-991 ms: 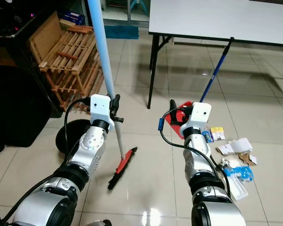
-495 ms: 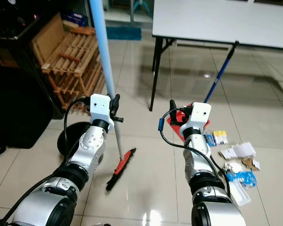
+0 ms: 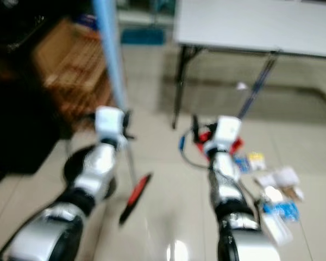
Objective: Sweep floor
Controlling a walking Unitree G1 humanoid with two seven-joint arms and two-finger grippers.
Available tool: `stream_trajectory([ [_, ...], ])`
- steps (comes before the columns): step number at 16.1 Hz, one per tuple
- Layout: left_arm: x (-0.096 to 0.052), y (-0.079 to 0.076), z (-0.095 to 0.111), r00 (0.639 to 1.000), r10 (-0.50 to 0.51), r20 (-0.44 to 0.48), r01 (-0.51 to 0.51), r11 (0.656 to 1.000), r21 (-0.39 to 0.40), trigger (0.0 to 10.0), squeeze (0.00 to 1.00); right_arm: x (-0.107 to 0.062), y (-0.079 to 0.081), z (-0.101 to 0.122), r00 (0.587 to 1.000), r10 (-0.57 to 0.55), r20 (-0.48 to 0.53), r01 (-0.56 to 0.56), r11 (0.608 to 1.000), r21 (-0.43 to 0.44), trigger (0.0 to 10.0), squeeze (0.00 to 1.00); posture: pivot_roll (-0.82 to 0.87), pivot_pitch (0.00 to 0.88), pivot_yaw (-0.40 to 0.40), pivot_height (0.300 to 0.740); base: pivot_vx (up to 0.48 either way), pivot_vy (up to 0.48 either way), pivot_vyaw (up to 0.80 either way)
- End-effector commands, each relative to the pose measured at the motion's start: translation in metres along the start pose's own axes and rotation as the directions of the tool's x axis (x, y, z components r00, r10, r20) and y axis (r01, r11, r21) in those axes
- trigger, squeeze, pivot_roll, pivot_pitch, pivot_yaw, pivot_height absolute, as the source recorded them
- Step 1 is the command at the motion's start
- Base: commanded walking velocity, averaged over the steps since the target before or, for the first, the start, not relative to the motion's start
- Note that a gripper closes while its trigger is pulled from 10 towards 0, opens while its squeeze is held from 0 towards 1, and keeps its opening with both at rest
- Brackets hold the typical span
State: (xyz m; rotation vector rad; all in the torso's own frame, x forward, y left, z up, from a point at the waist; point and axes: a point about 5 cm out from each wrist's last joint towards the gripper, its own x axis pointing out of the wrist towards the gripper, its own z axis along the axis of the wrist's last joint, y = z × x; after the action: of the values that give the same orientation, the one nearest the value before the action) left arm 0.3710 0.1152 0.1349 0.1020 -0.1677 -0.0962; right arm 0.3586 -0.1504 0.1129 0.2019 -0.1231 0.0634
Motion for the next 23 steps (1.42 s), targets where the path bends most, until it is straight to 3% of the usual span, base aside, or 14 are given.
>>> stream_trajectory([
  [1,0.0051,-0.0178,0.0133,0.997,-0.049,0.052,0.049,0.999,-0.006,10.0,0.0,-0.0045,-0.0172,-0.0028,0.998,-0.062,-0.024,0.062,0.998,-0.007,10.0,0.0,0.04,0.146,-0.023,0.74,0.48,0.0,0.0],
  [5,0.0052,-0.0183,0.0134,0.997,-0.054,0.051,0.054,0.998,-0.006,10.0,0.0,-0.0041,-0.0171,-0.0031,0.998,-0.058,-0.029,0.058,0.998,0.005,10.0,0.0,0.04,0.149,-0.023,0.74,0.48,0.0,-0.4],
  [23,0.0052,-0.0202,0.0147,0.996,-0.067,0.056,0.068,0.998,-0.004,10.0,0.0,-0.0039,-0.0106,-0.002,1.0,-0.014,-0.013,0.013,0.999,-0.037,10.0,0.0,0.04,0.131,-0.019,0.74,0.48,0.0,0.0],
])
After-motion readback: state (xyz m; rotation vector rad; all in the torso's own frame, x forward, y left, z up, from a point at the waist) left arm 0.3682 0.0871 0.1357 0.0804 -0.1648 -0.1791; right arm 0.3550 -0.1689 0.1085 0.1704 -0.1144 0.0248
